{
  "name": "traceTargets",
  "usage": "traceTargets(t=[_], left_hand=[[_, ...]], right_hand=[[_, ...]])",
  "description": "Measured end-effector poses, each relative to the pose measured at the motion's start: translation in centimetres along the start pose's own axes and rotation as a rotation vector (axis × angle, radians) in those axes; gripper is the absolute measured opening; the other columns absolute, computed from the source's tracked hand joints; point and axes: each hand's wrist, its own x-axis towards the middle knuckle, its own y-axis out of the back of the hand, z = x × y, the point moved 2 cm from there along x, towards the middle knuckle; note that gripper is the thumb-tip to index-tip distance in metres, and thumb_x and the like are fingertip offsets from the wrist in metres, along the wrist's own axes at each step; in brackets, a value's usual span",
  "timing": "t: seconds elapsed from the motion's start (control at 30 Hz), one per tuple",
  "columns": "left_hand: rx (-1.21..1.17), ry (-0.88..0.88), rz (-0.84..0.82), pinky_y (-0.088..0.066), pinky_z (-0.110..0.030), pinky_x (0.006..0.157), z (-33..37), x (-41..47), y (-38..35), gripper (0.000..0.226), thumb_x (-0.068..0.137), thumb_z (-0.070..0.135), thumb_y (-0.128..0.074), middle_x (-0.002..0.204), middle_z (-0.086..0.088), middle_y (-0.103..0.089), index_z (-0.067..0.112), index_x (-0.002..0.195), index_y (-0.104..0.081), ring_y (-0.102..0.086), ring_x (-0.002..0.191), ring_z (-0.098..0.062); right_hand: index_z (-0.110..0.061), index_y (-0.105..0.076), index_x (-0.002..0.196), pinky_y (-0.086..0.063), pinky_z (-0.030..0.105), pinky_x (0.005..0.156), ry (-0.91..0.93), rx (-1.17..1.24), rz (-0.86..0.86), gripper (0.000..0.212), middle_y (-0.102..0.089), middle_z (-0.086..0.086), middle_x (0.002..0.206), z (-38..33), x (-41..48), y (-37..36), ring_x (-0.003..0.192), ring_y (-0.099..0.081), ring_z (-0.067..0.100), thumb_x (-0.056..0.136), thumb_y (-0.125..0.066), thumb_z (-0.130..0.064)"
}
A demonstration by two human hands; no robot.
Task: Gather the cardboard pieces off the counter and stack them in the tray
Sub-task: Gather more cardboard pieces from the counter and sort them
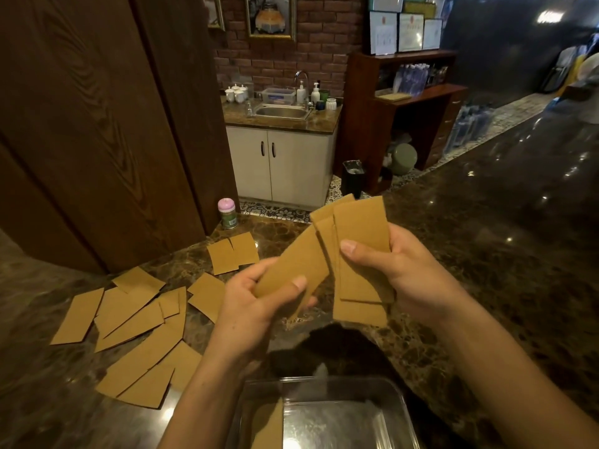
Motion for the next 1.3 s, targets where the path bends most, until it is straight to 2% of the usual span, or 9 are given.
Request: traceTargets(t=[0.1, 0.3, 0.5, 0.7, 0.8, 1.0, 1.1, 1.2, 1.3], left_hand=[[-0.13, -0.087, 0.227, -0.062, -0.024, 0.064, 0.5, 0.5, -0.1, 0.033, 0.084, -0.003, -0.071, 0.105, -0.018, -0.077, 0.004, 0.116, -0.065, -0.076, 0.093, -0.032], [-0.232, -0.205, 0.354, -0.061, -0.023, 0.071, 1.1, 1.3, -0.9, 0.018, 0.094, 0.007, -0.065, 0.093, -0.002, -0.082, 0.011, 0.111, -0.069, -0.077, 0.087, -0.013], [0.043, -0.174, 0.266, -0.059, -0.024, 0.073, 0.3, 1.9, -0.3, 0.025, 0.093, 0.011, -0.068, 0.102, -0.003, -0.081, 0.013, 0.118, -0.066, -0.076, 0.096, -0.014], [0.215, -0.168, 0.091, -0.06, -0.035, 0.078, 0.0, 1.7, -2.5, 0.028, 0.099, 0.035, -0.057, 0.098, -0.007, -0.077, 0.012, 0.108, -0.071, -0.074, 0.092, -0.023], [0.052, -0.066, 0.065, -0.061, -0.034, 0.081, 0.0, 1.3, -4.0, 0.043, 0.094, 0.052, -0.05, 0.104, -0.004, -0.078, 0.022, 0.115, -0.072, -0.075, 0.097, -0.021], [-0.32, 0.075, -0.071, -0.06, -0.037, 0.082, -0.3, 0.3, -4.8, 0.058, 0.087, 0.043, -0.069, 0.119, -0.016, -0.073, 0.02, 0.139, -0.055, -0.073, 0.107, -0.028], [-0.222, 0.038, -0.127, -0.061, -0.046, 0.08, 0.0, 0.0, -4.3, 0.052, 0.09, 0.029, -0.067, 0.114, -0.017, -0.074, 0.045, 0.136, -0.049, -0.073, 0.095, -0.033], [-0.108, 0.072, -0.146, -0.054, -0.045, 0.079, -0.3, -0.2, -4.1, 0.046, 0.093, 0.038, -0.061, 0.117, -0.017, -0.069, 0.058, 0.133, -0.05, -0.066, 0.089, -0.033], [-0.183, 0.169, -0.165, -0.051, -0.045, 0.087, -0.9, -0.4, -3.8, 0.033, 0.094, 0.044, -0.062, 0.106, -0.014, -0.063, 0.037, 0.126, -0.059, -0.062, 0.101, -0.03]], right_hand=[[-0.018, -0.062, 0.129, -0.061, 0.032, 0.08, 0.01, 0.049, 0.124, 0.05, -0.078, 0.003, 0.113, 0.8, -0.7, -0.7, 0.103, -0.076, 0.02, 0.081, -0.073, -0.031], [-0.027, -0.062, 0.124, -0.061, 0.033, 0.081, -0.056, 0.048, 0.078, 0.045, -0.079, -0.004, 0.105, 4.0, -3.1, -3.2, 0.096, -0.077, 0.015, 0.081, -0.074, -0.034], [-0.017, -0.064, 0.121, -0.061, 0.024, 0.065, 0.005, 0.158, 0.175, 0.045, -0.082, -0.003, 0.095, 1.9, -1.9, -0.3, 0.084, -0.078, 0.013, 0.078, -0.073, -0.023], [-0.013, -0.062, 0.128, -0.064, 0.035, 0.082, -0.049, 0.16, 0.034, 0.045, -0.078, 0.009, 0.114, 2.3, -1.1, -1.7, 0.104, -0.076, 0.026, 0.087, -0.078, -0.023], [-0.019, -0.062, 0.131, -0.061, 0.034, 0.085, 0.025, 0.177, 0.031, 0.045, -0.076, 0.007, 0.118, 3.5, -1.1, -3.8, 0.109, -0.074, 0.024, 0.09, -0.077, -0.025], [-0.051, -0.037, 0.149, -0.053, 0.038, 0.108, 0.226, -0.217, 0.073, 0.08, -0.045, -0.003, 0.152, 3.7, -0.9, -4.7, 0.133, -0.056, 0.011, 0.079, -0.075, -0.058], [-0.058, -0.03, 0.141, -0.055, 0.028, 0.104, 0.275, -0.32, 0.171, 0.095, -0.025, -0.007, 0.165, 3.9, -1.8, -4.0, 0.143, -0.045, 0.012, 0.063, -0.083, -0.071], [-0.051, -0.042, 0.116, -0.024, 0.007, 0.118, 0.434, -0.636, 0.006, 0.081, 0.003, -0.022, 0.169, 3.8, -3.5, -3.6, 0.157, -0.005, 0.0, 0.051, -0.087, -0.066], [-0.04, -0.047, 0.108, -0.029, 0.035, 0.126, 0.407, -0.806, -0.251, 0.076, 0.004, -0.02, 0.171, 3.9, -4.2, -3.7, 0.16, -0.002, 0.009, 0.053, -0.095, -0.06]])
